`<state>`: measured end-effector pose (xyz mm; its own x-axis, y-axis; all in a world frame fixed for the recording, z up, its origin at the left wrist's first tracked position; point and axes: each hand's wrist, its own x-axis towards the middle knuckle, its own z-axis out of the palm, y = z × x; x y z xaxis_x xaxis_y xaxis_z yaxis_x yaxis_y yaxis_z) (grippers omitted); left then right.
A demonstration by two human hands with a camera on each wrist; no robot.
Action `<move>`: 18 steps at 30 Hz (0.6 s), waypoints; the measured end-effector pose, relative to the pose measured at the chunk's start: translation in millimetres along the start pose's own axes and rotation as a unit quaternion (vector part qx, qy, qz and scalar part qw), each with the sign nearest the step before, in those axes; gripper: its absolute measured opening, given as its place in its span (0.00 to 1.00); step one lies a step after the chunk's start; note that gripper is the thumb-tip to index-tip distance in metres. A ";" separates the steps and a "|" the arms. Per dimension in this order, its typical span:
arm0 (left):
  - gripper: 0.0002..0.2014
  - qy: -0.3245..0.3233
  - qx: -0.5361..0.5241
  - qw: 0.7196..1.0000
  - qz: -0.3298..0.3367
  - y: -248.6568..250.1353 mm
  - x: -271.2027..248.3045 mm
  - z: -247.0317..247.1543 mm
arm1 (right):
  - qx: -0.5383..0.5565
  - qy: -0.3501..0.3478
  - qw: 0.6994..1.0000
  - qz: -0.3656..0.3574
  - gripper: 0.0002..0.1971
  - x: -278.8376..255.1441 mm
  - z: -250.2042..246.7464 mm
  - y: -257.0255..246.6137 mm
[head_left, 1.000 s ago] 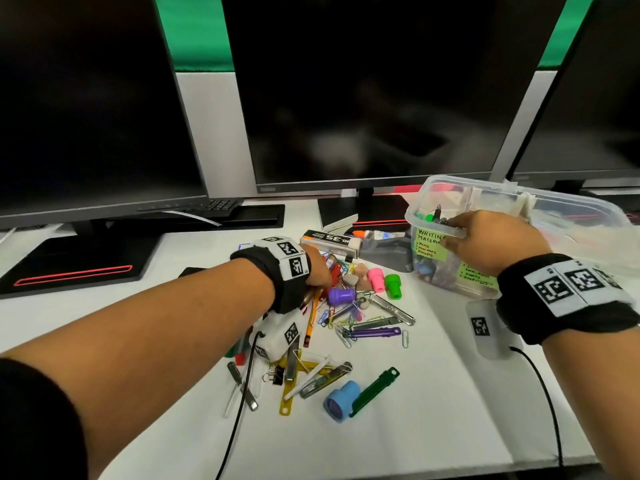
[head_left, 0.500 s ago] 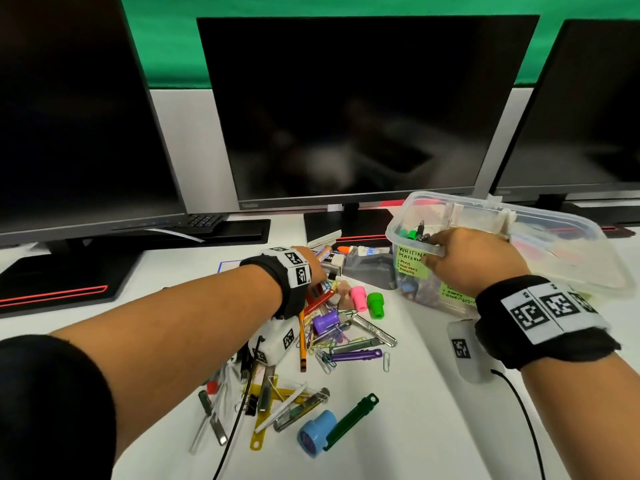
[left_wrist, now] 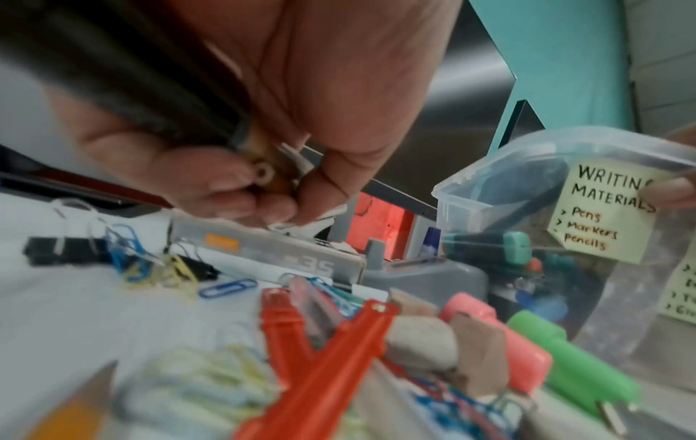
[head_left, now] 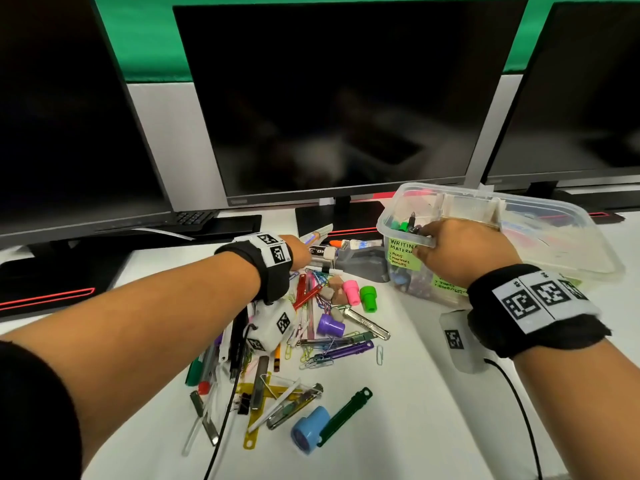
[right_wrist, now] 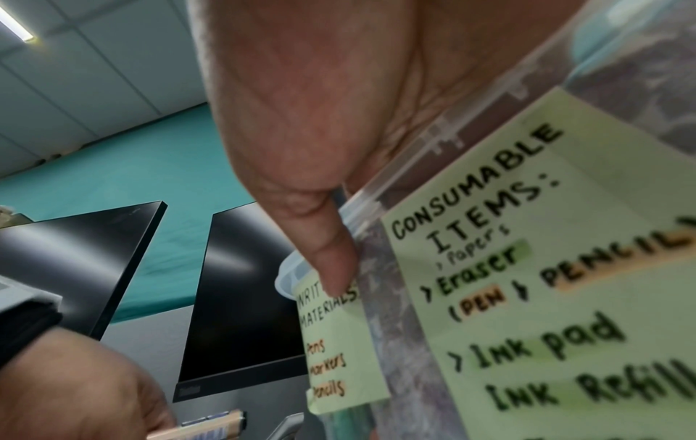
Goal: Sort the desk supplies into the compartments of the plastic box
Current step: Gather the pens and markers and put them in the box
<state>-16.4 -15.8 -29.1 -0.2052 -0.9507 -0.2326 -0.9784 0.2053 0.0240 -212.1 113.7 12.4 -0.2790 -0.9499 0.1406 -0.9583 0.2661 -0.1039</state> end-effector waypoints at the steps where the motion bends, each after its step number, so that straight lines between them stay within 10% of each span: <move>1: 0.17 0.009 0.001 1.000 -0.012 -3.7 -1.3 -0.3 | 0.001 0.001 1.000 0.001 0.18 -0.7 -0.2 -0.4; 18: 0.12 -0.063 0.016 0.997 0.030 13.6 -10.6 12.3 | 0.000 0.002 1.000 -0.007 0.19 -3.4 -0.9 -1.8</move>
<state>-27.2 -0.1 -38.3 -0.2562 -0.9006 -0.3512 -0.9630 0.2694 0.0117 -209.6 116.5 13.0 -0.2660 -0.9530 0.1451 -0.9620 0.2530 -0.1024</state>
